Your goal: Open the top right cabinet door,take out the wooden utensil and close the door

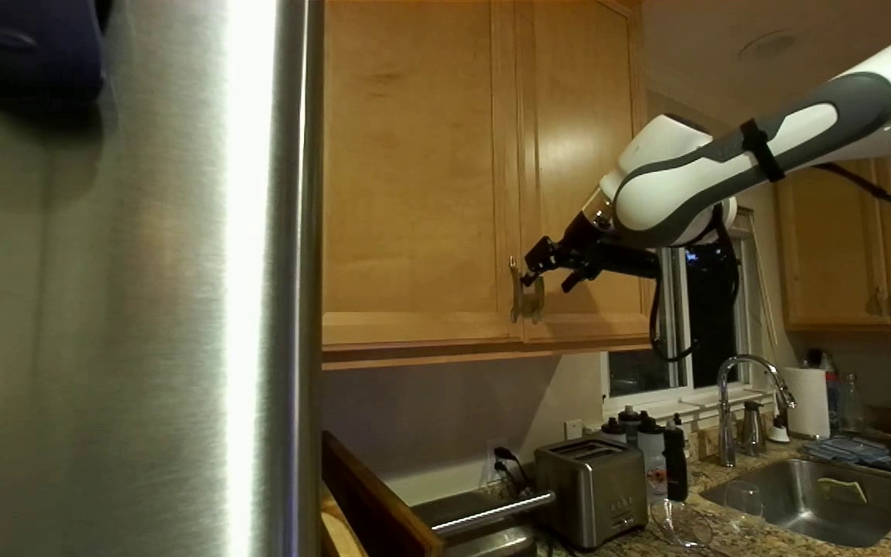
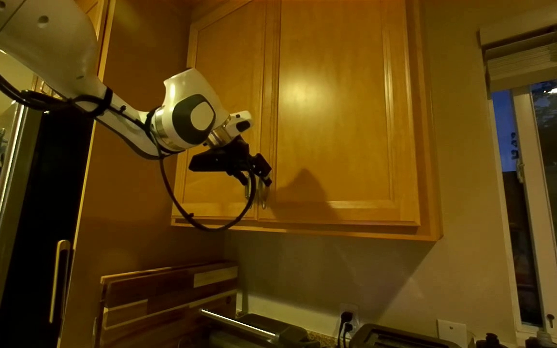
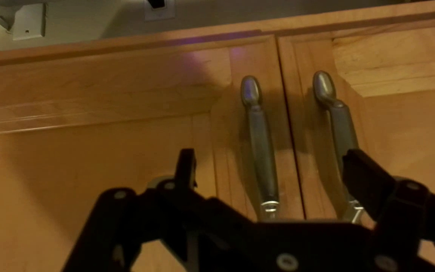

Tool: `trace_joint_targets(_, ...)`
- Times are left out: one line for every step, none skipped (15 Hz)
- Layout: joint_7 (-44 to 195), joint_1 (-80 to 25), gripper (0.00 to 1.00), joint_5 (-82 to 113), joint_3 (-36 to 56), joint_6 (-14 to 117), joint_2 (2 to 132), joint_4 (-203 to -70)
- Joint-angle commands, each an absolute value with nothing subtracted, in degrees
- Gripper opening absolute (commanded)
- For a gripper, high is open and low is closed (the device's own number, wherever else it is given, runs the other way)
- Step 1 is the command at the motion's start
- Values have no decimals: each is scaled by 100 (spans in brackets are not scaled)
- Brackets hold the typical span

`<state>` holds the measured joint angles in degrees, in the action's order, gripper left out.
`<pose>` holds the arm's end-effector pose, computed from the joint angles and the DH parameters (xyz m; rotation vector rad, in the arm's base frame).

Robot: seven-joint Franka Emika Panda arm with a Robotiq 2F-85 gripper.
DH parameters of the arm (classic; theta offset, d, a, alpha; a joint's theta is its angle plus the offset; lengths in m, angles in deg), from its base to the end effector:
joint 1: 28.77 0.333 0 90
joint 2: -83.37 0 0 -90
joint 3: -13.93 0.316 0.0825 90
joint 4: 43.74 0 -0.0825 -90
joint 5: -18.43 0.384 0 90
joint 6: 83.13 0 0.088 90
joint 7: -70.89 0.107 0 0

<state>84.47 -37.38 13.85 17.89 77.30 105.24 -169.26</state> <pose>0.4887 -0.0299 0.6608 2.7325 -0.3411 1.4908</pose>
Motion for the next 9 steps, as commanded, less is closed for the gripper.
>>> trace_joint_targets(8155,-3570,74,1429,1672,7636,10285,-16659)
trace_joint_targets(8082,-3580,68,1377,1669,7627,10263,-16652)
trace_joint_targets(8019,-3606,60,1323,1665,7619,10254,-16656)
trace_joint_targets(7962,-3625,54,1289,1650,7618,10258,-16672)
trace_joint_targets(7904,-3652,46,1249,1619,7633,10279,-16708)
trace_joint_targets(7817,-3660,40,1237,1568,7636,10294,-16736)
trace_joint_targets(7740,-3675,33,1228,1512,7675,10325,-16782)
trace_joint_targets(7679,-3673,30,1250,1453,7688,10328,-16795)
trace_joint_targets(7620,-3643,27,1293,1412,7691,10325,-16794)
